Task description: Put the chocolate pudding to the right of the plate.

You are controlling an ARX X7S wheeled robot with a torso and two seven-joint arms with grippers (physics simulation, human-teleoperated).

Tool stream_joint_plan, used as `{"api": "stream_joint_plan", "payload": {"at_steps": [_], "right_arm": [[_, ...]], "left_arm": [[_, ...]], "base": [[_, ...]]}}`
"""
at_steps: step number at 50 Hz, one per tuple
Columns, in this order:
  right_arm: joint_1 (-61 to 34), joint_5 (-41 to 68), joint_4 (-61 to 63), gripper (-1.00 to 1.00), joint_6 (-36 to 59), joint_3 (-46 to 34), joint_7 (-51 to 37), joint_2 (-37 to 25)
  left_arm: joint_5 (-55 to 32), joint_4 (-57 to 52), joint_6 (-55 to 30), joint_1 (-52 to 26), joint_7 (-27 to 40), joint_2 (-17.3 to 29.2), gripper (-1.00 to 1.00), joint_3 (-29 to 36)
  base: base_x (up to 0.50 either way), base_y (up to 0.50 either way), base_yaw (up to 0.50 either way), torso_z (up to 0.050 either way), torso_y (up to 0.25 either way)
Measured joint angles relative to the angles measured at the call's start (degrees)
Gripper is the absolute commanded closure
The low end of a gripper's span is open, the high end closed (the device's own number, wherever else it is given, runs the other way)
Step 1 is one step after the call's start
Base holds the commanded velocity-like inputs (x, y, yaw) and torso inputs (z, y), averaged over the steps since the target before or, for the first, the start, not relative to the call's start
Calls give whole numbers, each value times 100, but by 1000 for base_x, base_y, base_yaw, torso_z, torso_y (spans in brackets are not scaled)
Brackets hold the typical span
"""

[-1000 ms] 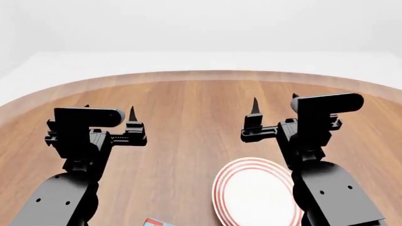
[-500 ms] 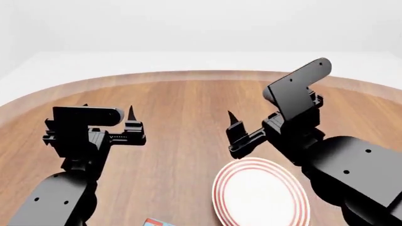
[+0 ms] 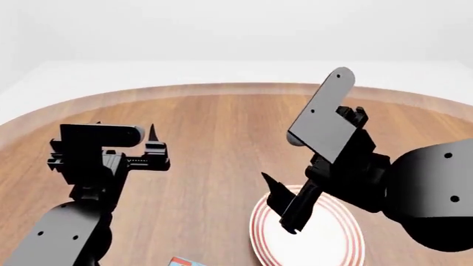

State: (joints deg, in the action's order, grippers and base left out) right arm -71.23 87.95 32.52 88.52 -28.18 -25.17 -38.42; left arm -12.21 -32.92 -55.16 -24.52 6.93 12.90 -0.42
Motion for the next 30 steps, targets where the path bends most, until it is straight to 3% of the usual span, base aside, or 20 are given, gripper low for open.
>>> {"api": "stream_joint_plan", "payload": {"at_steps": [14,30], "right_arm": [[-953,1392,177,-100,-208,-949,-444,-411],[-731,1863,584,-100,-605,-1088,-125,-546]], "left_arm": [[-44,-10,9,31,29,34,-100,-44],[-81,8,17,21,67,56,-100,-38]], "base": [[0,0,0,0,0],[0,0,0,0,0]]}}
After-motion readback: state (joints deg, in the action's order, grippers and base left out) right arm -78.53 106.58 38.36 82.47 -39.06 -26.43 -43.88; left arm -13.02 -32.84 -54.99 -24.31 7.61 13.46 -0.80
